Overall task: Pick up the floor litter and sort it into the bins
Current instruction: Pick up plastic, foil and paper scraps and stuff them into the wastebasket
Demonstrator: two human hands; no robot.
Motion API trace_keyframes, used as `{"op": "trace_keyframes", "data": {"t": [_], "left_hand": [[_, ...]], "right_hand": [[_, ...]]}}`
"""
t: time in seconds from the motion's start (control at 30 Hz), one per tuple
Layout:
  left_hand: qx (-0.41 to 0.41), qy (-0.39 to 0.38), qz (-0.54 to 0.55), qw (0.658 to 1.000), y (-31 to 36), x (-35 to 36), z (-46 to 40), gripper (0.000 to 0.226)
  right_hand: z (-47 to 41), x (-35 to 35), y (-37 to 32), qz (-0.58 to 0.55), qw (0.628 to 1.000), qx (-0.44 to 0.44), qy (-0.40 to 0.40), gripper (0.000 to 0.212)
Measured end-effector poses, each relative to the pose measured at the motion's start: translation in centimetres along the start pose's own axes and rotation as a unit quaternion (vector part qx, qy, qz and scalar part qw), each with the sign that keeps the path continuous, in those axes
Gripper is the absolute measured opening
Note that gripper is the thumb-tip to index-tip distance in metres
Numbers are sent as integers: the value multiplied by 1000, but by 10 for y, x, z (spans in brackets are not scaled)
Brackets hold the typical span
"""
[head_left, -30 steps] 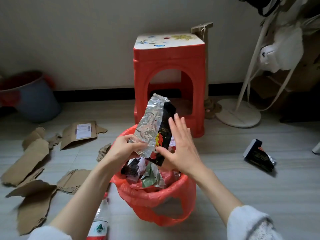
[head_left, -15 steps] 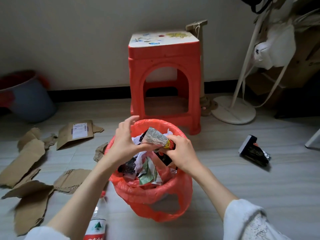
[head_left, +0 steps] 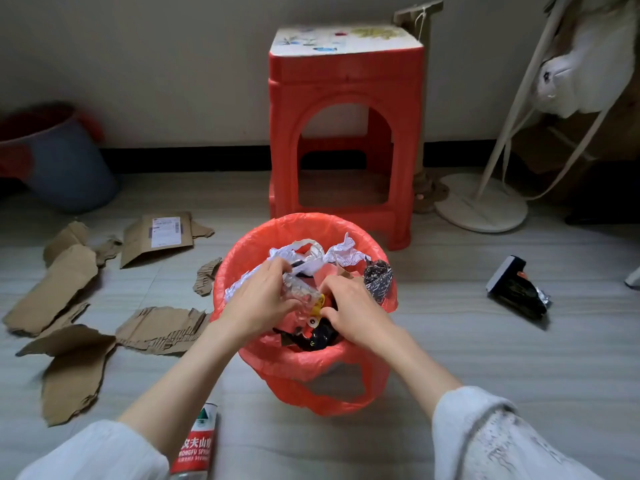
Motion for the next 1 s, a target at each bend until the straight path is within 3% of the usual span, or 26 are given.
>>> {"op": "trace_keyframes", "data": {"t": [0.1,0.2,0.3,0.47,0.63,0.73,0.83,1.0], "left_hand": [[64,50,-71,994,5,3,14,44],[113,-8,-109,988,11,21,29,22],[41,-103,-56,992,-3,39,28,23],[-12,-200,-120,972,-12,58,10,52],[-80,-306,-126,940,-24,94,5,57],[-111,-340,-129,925,-35,105,6,59],[-127,-358,-155,912,-37,114,5,68],[-132,-359,-167,909,-36,121,5,76]], "right_hand": [[-5,10,-6,118,993,-15,7,24],[-10,15,-8,176,984,-13,13,26],[-8,13,-12,204,979,-24,0,28],[-6,-39,8,184,972,38,138,33],[-3,-25,43,245,966,84,-1,30],[-6,-22,34,286,955,70,27,7],[-9,-28,28,351,934,56,28,9],[-17,-5,30,384,916,19,-109,30]]}}
Point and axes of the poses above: each hand's wrist, its own z-axis away from the middle knuckle, its own x-axis out of the palm, y = z × x, the point moved 7 cm from there along -z, towards the middle knuckle, and after that the axes turned 12 degrees about z, right-handed, at the moved point
